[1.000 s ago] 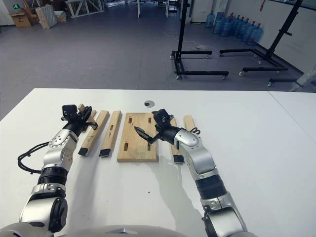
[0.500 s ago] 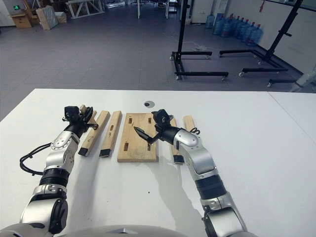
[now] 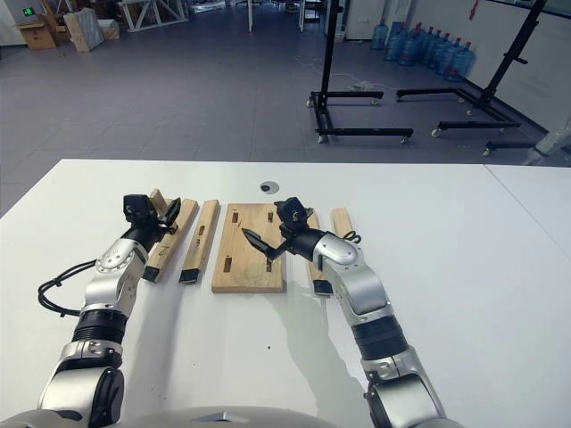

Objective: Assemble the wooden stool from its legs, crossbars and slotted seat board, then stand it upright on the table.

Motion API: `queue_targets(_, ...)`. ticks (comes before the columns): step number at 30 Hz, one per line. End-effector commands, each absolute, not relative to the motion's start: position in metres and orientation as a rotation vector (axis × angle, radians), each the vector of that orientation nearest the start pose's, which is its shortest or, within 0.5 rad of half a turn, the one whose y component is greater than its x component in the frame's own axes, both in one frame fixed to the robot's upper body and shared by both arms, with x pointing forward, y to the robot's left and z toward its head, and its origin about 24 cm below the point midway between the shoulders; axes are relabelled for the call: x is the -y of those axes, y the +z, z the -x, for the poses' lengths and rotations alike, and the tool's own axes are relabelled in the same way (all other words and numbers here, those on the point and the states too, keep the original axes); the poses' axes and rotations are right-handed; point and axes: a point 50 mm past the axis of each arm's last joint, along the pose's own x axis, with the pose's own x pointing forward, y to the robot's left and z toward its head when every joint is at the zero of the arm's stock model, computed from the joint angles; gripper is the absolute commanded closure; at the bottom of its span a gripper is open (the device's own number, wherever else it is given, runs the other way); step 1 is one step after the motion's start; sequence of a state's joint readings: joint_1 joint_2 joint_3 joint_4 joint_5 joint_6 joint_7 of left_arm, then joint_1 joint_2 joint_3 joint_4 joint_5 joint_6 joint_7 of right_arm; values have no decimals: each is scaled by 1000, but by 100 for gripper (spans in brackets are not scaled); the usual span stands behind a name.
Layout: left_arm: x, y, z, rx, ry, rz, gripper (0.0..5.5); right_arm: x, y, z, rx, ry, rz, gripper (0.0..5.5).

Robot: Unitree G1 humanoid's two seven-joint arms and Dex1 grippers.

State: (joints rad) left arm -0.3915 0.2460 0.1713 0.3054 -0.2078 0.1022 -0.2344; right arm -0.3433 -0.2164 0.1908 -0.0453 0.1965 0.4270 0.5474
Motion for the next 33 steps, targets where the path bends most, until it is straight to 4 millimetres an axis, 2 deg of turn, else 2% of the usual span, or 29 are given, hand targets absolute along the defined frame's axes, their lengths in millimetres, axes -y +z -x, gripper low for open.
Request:
queue_targets(1,-203,155,-328,155,-106,-34,264,95,97,-294,-114,810,76,10)
queue_targets(3,-200,190,-324,190,-118,-15,264,94,98,-294,-110,815,74,10)
queue_targets(6,-200,226,-326,177,-116,34,264,92,99,-295,-107,817,71,10)
queue_targets(9,-202,245,-342,145,-116,44,264,91,99,-296,-106,815,71,10)
queue_targets(13,-204,250,-360,117,-123,13,264,92,98,-296,-109,812,70,10)
queue_targets(16,-206,228,-373,72,-127,9,264,92,97,-295,-112,811,68,10)
queue_targets(20,-212,159,-380,-58,-122,79,264,93,97,-295,-117,814,68,10)
queue_targets(24,-205,75,-368,-215,-129,110,264,96,91,-293,-138,801,61,10)
queue_targets(25,-203,59,-364,-247,-130,89,264,97,89,-292,-145,798,60,10)
queue_targets(26,-205,52,-362,-258,-116,87,264,98,88,-292,-150,795,60,10)
queue_targets(28,-215,62,-367,-211,-80,97,264,99,90,-294,-144,793,60,10)
queue_targets(29,-223,79,-372,-152,-57,111,264,98,94,-295,-133,794,55,10)
queue_targets(31,-235,116,-379,-31,-32,119,264,97,100,-296,-114,800,47,10)
queue_targets(32,-240,140,-379,44,-27,133,264,97,102,-297,-109,802,48,10)
queue_targets(33,-241,174,-376,142,-36,129,264,98,102,-297,-106,803,49,10)
